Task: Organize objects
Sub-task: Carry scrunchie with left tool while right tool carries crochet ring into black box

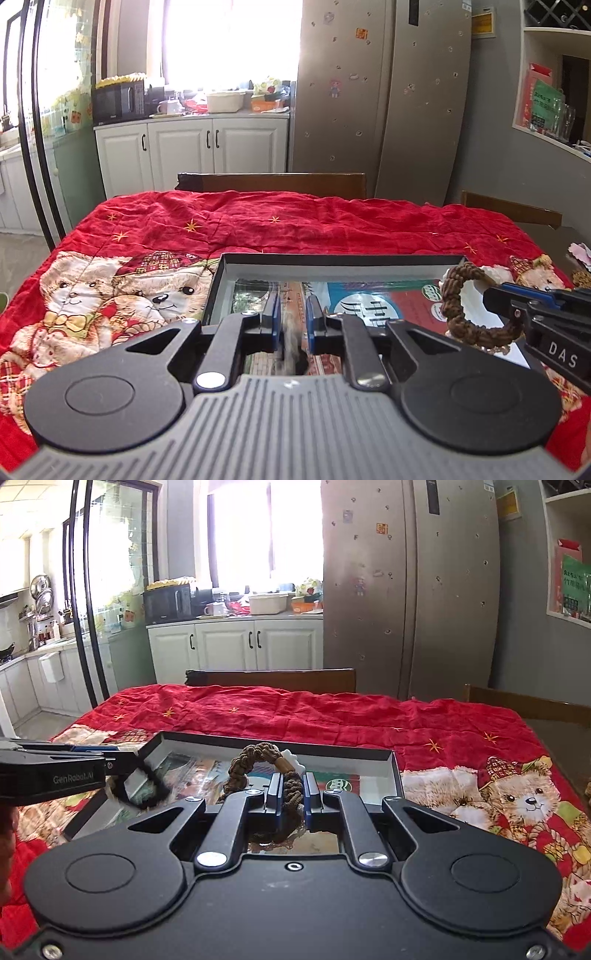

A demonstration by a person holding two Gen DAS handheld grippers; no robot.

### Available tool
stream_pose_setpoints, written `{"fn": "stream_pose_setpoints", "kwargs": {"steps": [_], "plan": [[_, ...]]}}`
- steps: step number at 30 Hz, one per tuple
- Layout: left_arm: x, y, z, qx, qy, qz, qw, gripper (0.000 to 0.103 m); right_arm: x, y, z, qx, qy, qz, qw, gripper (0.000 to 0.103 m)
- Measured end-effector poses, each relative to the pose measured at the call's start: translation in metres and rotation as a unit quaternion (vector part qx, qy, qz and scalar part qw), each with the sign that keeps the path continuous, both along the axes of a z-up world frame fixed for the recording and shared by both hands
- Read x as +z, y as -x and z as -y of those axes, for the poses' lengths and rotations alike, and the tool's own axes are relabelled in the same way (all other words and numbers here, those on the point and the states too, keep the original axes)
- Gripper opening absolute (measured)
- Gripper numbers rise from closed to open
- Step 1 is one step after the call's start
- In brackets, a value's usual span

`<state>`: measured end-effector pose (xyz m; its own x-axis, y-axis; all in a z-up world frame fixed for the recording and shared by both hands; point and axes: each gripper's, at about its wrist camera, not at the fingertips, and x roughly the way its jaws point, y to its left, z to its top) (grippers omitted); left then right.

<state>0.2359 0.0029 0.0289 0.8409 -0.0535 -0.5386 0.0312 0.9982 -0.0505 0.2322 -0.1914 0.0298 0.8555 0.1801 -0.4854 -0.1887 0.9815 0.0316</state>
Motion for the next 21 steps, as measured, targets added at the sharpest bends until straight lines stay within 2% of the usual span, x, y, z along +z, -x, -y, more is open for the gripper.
{"fn": "stream_pose_setpoints", "kwargs": {"steps": [10,21], "plan": [[-0.016,-0.031,0.002,0.002,0.007,-0.014,0.9999,0.018,-0.026,-0.037,0.004,-0.017,-0.006,-0.022,1.000,0.010],[-0.035,-0.045,-0.015,0.007,0.027,-0.044,0.9986,0.018,-0.055,-0.058,-0.003,-0.007,0.001,-0.060,0.998,0.010]]}}
